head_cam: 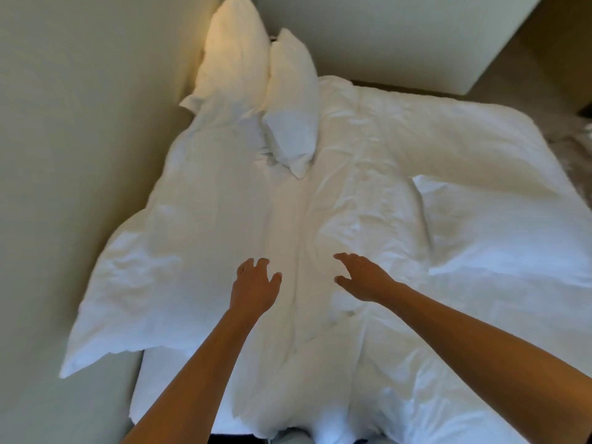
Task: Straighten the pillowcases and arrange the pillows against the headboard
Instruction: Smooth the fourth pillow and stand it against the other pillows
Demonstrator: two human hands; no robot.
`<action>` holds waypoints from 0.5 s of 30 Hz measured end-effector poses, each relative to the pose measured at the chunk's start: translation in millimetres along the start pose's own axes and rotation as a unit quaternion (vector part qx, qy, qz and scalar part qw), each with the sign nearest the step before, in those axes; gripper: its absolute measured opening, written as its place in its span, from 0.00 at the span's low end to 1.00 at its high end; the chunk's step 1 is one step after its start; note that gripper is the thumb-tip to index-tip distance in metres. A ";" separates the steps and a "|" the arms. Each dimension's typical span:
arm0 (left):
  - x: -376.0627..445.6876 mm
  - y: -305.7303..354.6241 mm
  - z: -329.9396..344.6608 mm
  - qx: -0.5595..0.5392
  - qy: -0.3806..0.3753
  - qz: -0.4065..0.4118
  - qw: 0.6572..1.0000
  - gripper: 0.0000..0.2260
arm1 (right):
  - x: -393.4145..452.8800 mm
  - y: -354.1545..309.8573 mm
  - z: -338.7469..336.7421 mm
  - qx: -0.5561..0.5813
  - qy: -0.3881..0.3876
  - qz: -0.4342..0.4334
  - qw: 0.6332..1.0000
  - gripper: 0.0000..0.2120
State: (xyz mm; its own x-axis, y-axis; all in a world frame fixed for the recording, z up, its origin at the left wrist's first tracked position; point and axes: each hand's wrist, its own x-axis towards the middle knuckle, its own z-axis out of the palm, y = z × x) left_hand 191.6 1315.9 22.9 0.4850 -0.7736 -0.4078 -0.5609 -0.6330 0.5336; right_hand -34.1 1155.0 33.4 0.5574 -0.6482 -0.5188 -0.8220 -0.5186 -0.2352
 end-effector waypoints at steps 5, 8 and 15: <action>2.0 101.4 56.3 0.030 -0.064 0.089 0.994 0.22 | -79.0 106.9 2.4 0.052 0.023 0.105 0.993 0.30; -3.0 165.8 93.0 0.058 -0.104 0.129 0.984 0.22 | -122.8 170.1 8.4 0.082 0.033 0.157 0.984 0.30; -12.0 305.7 184.4 0.106 -0.146 0.179 0.967 0.22 | -172.7 327.8 12.8 0.130 0.048 0.208 0.968 0.30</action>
State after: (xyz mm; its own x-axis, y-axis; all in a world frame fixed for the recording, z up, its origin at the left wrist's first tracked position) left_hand -109.4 1126.1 54.3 0.0415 -0.9000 -0.4339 -0.7973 -0.2916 0.5285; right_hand -401.3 1104.1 35.4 0.1704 -0.8263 -0.5368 -0.9723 -0.0527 -0.2276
